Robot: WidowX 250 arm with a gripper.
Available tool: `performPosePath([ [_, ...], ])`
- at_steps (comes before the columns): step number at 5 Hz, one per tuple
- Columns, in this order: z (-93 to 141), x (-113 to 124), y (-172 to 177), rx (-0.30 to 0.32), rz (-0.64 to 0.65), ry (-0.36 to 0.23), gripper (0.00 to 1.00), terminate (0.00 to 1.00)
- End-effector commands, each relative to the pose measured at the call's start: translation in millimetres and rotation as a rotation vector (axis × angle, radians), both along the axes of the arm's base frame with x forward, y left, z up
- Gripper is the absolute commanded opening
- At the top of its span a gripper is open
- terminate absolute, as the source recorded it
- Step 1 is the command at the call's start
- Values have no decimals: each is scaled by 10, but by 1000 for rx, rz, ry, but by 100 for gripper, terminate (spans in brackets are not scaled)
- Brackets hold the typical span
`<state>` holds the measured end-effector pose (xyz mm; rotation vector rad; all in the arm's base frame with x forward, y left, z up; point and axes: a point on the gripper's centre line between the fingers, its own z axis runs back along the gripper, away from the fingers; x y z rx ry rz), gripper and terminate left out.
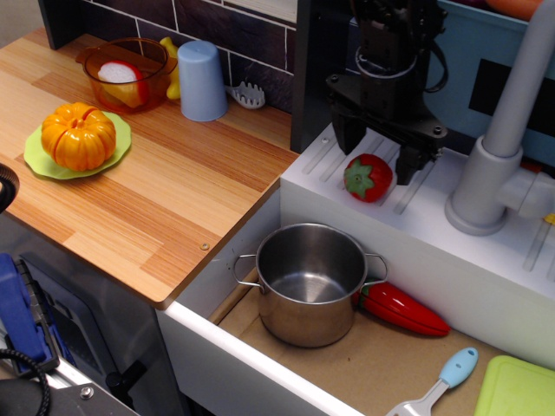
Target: Put strawberry in pot
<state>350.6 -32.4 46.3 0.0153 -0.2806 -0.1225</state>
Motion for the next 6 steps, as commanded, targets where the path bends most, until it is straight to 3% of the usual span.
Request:
performPosePath([
  [1, 40, 21, 35, 16, -3, -21, 100, 0],
  [5, -193, 64, 28, -2, -7, -51, 100, 0],
  [6, -241, 59, 4, -12, 0, -56, 0, 0],
])
